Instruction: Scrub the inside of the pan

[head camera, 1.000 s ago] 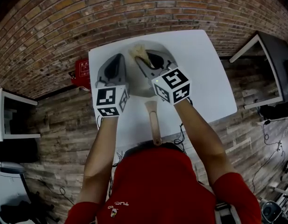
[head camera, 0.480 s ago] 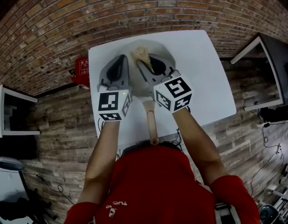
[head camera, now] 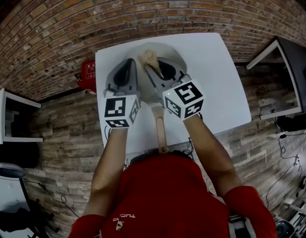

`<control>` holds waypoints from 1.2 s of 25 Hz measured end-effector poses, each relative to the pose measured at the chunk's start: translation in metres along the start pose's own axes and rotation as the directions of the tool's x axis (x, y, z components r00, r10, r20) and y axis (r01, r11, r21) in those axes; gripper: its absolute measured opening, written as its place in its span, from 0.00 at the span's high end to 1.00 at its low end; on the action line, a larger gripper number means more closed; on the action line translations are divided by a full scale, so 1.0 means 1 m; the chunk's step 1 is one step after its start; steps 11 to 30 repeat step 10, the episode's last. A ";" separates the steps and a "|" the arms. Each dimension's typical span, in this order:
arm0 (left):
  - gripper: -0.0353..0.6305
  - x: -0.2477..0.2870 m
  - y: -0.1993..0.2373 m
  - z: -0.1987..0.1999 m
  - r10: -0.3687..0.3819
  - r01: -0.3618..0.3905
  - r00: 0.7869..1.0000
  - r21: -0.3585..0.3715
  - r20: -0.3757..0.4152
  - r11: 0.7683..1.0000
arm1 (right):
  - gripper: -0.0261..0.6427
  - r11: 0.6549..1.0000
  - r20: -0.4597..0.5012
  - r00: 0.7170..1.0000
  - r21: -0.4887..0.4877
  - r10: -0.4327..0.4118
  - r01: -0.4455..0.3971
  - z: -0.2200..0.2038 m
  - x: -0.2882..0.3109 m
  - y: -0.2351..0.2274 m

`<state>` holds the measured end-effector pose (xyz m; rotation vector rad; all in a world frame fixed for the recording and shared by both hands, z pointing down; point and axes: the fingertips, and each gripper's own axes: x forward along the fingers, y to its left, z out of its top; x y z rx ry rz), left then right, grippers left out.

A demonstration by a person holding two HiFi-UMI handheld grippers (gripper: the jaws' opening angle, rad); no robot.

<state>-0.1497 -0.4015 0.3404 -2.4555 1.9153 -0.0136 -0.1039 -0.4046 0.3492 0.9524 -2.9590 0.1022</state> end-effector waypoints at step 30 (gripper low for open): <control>0.93 -0.003 -0.002 -0.001 -0.002 0.002 1.000 0.000 0.000 1.000 | 0.83 1.000 -0.018 1.000 0.000 0.002 -0.002 -0.005 -0.004 0.001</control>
